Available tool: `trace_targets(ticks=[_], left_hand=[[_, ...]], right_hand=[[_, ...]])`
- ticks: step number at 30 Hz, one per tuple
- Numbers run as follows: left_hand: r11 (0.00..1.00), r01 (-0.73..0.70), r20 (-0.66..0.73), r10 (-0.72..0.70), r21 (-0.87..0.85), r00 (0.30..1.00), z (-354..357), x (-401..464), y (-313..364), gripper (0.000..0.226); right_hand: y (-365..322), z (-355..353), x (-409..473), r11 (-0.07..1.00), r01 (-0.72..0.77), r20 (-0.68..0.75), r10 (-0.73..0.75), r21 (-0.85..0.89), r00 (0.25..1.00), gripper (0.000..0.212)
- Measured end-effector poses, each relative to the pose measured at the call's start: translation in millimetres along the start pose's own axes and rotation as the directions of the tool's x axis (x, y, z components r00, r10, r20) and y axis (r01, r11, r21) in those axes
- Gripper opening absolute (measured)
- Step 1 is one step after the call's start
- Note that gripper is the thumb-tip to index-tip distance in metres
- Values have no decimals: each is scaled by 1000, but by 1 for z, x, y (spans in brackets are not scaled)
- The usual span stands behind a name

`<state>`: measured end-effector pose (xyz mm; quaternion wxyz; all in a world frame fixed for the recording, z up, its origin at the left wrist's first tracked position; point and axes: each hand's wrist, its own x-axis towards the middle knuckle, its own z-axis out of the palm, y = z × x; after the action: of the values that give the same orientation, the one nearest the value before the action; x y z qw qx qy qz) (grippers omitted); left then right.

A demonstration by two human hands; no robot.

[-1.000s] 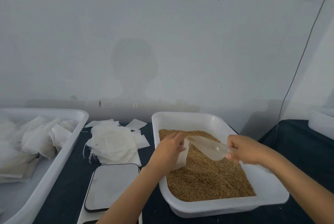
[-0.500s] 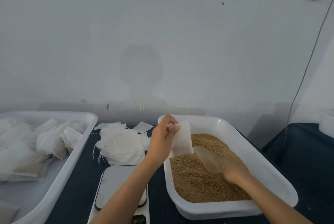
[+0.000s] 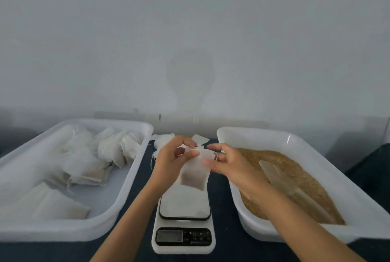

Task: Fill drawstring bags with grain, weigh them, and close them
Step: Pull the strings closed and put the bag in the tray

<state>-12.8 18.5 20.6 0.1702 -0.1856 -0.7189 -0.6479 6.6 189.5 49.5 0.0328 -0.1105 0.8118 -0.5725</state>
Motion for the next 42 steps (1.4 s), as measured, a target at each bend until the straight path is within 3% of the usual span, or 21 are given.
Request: trace_targets(ticks=[3,6,9,13,16,19,26,42], left_hand=[[998,11,-57,-8,57,998,-13,-11,-15,13],[967,95,-166,-56,237,985,-17,-18,-34,17],[934,173,-214,-108,314,971,-14,-24,-53,25],[941,181,-232,-115,287,966,-10,-21,-66,20],[946,208,-173,-168,250,971,-12,-16,-74,22],[950,170,-158,-132,260,979,-21,-13,-82,25],[964,144,-298,-74,223,952,-43,-24,-102,25],[937,202,-273,-123,284,954,-45,-29,-102,12]], right_hand=[[7,35,12,991,23,-120,-39,-131,992,20],[23,54,24,974,25,-149,-60,-226,987,3],[43,66,38,946,-8,-178,-53,-323,983,4],[60,71,49,938,-12,-217,-68,-346,974,6],[67,72,50,950,54,-224,-127,-306,966,11],[72,69,48,967,94,-256,-155,-236,954,15],[82,62,41,978,180,-492,-208,-105,845,19],[86,66,48,991,83,-464,-122,-103,877,18]])
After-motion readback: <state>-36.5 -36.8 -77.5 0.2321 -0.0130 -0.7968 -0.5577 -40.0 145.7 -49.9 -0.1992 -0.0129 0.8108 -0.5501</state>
